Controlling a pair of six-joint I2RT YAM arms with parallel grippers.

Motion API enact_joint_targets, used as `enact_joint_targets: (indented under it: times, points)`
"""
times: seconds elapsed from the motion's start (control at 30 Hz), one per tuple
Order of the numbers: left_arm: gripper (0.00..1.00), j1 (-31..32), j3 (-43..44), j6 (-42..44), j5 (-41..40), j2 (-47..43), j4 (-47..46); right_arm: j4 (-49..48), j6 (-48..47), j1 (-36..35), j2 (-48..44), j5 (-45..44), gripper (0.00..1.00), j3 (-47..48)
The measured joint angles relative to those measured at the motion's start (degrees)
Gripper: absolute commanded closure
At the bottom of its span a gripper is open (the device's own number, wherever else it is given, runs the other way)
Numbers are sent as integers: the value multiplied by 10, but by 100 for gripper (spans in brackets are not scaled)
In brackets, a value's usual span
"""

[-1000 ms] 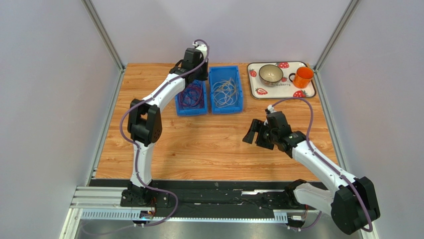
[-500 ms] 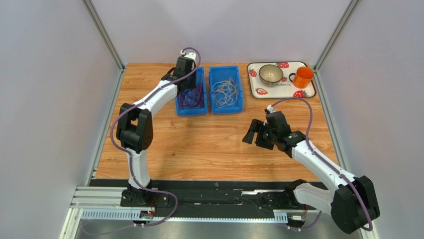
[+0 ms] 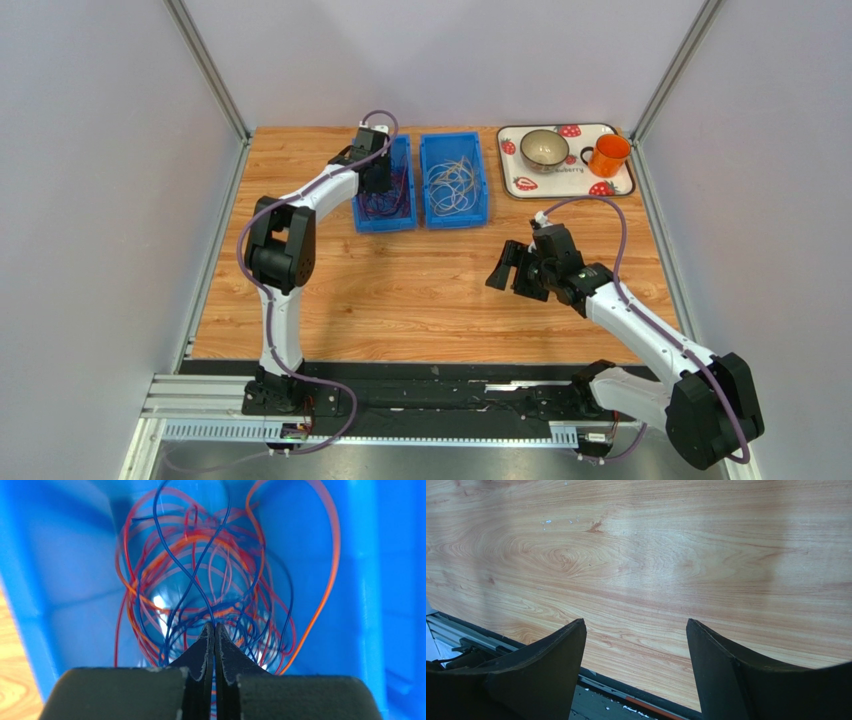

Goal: Untangle the cables

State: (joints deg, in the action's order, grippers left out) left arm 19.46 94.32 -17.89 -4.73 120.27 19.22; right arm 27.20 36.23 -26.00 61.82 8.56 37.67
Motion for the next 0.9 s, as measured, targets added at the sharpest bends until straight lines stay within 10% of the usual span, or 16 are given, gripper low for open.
enact_joint_targets:
  times: [0.37, 0.9]
  points:
    - [50, 0, -14, -14, -6, -39, 31, 0, 3, -12, -7, -4, 23, 0]
    - [44, 1, -189, -27, -14, -377, 43, 34, -1, -28, -39, -46, 21, 26]
